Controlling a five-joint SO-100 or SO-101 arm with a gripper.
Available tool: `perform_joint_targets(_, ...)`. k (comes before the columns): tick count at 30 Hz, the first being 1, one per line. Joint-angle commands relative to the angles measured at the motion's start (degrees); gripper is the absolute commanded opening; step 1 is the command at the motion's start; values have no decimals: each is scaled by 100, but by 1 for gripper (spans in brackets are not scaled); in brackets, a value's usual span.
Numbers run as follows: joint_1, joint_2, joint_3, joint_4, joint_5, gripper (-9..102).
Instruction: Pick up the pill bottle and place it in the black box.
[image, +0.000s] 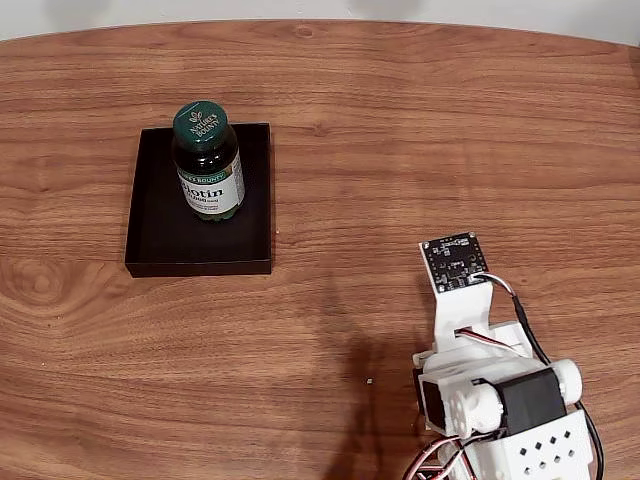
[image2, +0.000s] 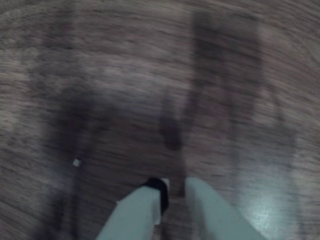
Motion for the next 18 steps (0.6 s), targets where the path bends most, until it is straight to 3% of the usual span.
perform_joint_targets(1, 26, -9, -35, 896, 0, 1)
perform_joint_targets(18, 79, 352, -35, 976, -598, 1)
